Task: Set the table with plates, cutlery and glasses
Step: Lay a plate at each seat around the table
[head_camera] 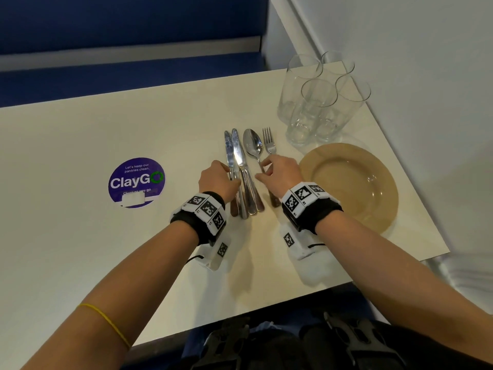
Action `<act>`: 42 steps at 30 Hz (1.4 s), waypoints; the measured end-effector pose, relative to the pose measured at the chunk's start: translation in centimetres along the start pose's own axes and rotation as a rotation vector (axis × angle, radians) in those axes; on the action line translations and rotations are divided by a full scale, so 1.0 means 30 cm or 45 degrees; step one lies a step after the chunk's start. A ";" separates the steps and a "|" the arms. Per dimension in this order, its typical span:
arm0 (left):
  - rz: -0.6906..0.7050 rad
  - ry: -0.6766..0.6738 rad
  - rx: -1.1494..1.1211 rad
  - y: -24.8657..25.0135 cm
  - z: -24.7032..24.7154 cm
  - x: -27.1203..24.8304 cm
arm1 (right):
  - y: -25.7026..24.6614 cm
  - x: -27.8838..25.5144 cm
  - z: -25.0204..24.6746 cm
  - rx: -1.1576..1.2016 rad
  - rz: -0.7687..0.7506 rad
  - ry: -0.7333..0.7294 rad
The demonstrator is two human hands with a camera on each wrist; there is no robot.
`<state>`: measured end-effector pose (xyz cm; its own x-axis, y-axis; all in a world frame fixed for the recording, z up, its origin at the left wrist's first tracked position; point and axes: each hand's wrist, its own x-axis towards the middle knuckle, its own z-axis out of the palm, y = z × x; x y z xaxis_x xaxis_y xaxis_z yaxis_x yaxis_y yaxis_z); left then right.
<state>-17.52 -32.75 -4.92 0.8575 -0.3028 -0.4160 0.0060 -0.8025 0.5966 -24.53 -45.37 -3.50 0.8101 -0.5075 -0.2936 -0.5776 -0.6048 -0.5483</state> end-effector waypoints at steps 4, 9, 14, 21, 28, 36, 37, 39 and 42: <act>0.169 -0.011 -0.093 0.076 0.023 -0.073 | 0.052 -0.023 -0.097 0.057 0.012 0.217; 0.393 -0.214 -0.051 0.192 0.150 -0.170 | 0.233 -0.075 -0.209 -0.099 0.233 0.340; 0.341 -0.305 0.107 0.238 0.262 -0.199 | 0.455 -0.163 -0.258 -0.207 0.642 0.443; 0.220 -0.397 0.007 0.222 0.300 -0.198 | 0.572 -0.207 -0.226 0.172 0.948 0.409; 0.110 -0.359 -0.553 0.102 0.191 -0.206 | 0.452 -0.230 -0.207 0.406 0.840 0.522; -0.168 0.042 -1.143 -0.176 -0.107 -0.165 | 0.046 -0.194 -0.035 0.397 0.406 0.279; -0.169 0.062 -1.154 -0.219 -0.149 -0.159 | -0.005 -0.195 -0.011 0.441 0.391 0.264; -0.153 0.084 -1.152 -0.300 -0.232 -0.157 | -0.094 -0.201 0.033 0.491 0.338 0.244; -0.161 0.057 -1.166 -0.422 -0.342 -0.161 | -0.197 -0.213 0.101 0.545 0.301 0.221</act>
<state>-16.46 -15.86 -3.41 0.8419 -0.2050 -0.4992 0.4887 -0.1028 0.8664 -25.98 -36.69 -0.75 0.6128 -0.7162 -0.3338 -0.6204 -0.1745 -0.7647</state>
